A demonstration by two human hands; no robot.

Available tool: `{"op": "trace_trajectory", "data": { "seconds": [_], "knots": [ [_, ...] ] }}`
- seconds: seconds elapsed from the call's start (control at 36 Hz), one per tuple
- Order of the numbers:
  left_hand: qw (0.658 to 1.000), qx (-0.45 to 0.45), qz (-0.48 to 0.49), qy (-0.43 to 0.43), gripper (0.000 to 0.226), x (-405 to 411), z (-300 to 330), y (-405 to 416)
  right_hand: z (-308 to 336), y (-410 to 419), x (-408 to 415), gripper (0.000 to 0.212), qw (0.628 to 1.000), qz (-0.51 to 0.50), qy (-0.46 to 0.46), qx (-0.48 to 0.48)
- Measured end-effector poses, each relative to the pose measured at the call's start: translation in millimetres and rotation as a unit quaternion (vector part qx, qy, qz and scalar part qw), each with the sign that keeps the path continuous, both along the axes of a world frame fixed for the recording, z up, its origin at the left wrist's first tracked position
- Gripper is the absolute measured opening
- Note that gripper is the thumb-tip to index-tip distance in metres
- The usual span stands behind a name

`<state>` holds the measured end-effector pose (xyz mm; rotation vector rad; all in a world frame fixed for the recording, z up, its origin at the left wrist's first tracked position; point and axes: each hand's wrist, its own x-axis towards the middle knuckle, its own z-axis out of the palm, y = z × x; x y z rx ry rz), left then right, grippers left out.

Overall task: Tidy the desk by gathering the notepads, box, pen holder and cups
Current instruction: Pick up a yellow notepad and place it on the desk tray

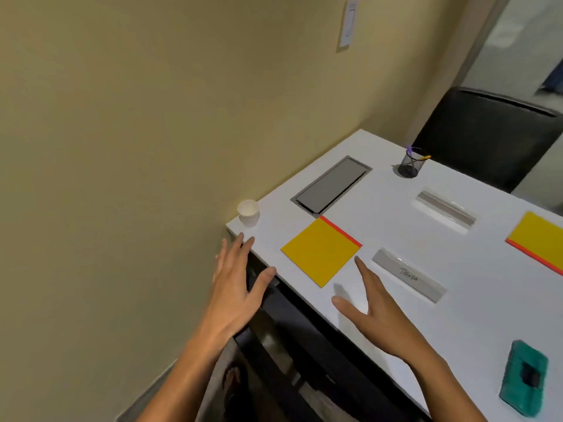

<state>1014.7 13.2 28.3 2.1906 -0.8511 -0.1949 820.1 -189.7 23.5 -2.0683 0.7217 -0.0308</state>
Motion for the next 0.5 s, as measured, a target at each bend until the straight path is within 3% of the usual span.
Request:
{"op": "trace_trajectory", "data": {
  "seconds": [0.25,0.5],
  "knots": [
    [0.988,-0.018,-0.136,0.072,0.075,98.4,-14.8,-43.2,12.7,-10.7,34.4,0.097,0.989,-0.138,0.030,-0.041],
    [0.964,0.031,-0.243,0.099,0.087,143.8,-29.2,-73.2,29.1,-13.7,61.7,0.104,0.971,-0.231,0.009,-0.055]
  ]
}}
